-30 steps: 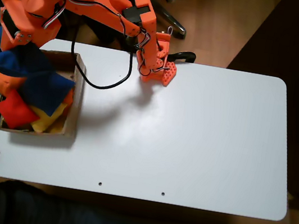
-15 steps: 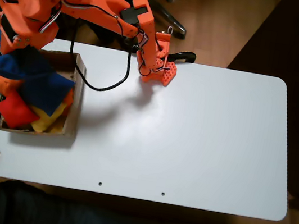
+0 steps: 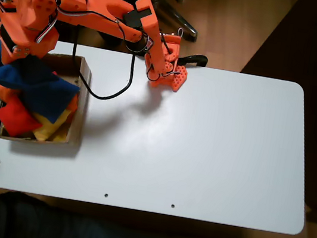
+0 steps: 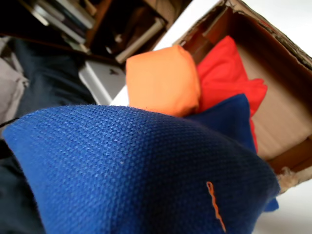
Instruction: Grasp a bag and put it in the box.
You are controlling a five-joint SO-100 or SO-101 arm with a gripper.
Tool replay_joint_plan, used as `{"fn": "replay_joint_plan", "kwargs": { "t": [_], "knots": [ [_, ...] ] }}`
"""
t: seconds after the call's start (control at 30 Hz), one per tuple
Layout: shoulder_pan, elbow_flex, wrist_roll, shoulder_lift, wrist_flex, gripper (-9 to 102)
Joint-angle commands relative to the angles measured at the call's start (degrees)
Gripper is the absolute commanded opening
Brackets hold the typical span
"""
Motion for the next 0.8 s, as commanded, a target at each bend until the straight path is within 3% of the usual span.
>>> {"fn": "replay_joint_plan", "kwargs": {
  "t": [0.0,0.77],
  "knots": [
    [1.49,-2.20,-0.53,0.79,-1.93,11],
    [9.49,2.37,-3.60,-6.94,-3.96,11]
  ]
}}
